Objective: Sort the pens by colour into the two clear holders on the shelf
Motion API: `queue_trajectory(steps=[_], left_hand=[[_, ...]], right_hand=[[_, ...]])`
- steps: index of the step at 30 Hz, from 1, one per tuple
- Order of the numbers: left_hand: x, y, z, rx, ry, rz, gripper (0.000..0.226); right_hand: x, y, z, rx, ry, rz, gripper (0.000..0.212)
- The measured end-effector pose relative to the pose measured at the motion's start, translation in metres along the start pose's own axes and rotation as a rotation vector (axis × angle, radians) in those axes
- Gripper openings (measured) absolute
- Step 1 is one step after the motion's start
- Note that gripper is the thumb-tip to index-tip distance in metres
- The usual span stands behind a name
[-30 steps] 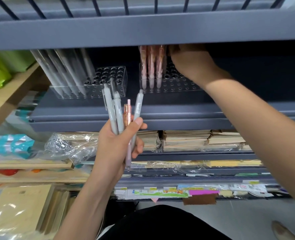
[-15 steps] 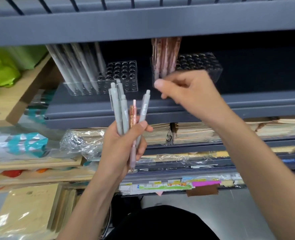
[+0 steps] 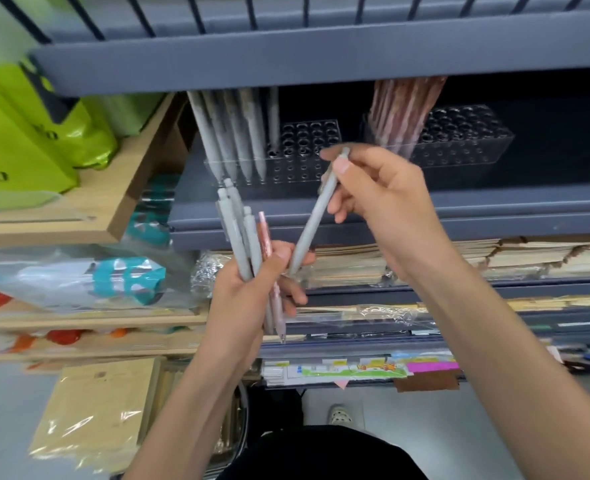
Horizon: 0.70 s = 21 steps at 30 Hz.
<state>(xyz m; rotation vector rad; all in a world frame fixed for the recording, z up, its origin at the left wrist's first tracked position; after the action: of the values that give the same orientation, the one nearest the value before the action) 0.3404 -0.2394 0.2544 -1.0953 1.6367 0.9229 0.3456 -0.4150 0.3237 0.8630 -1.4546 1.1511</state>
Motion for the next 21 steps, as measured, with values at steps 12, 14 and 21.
queue_trajectory(steps=[12,14,21], left_hand=[[-0.01,0.001,0.044,-0.044,0.07,-0.027,0.02],[-0.01,0.003,0.05,-0.078,0.06,-0.006,0.03],[-0.012,0.011,0.062,-0.097,0.064,0.047,0.014]], right_hand=[[0.013,-0.018,-0.029,-0.177,0.118,0.089,0.007],[0.02,-0.03,-0.026,-0.26,0.147,0.141,0.016],[0.012,-0.057,-0.031,-0.412,0.253,0.216,0.014]])
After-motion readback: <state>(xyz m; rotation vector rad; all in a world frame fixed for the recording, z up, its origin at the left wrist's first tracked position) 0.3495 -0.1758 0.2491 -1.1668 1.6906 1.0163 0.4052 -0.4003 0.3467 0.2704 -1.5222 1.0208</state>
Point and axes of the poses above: each hand's wrist, its own y-axis away from the middle knuckle, its own z-axis out of the back of the hand, x = y × z, the point moved 3 cm from there along -y, towards the middle knuckle, and after that the axes turned 3 degrees about y, right-handed, at the moved point
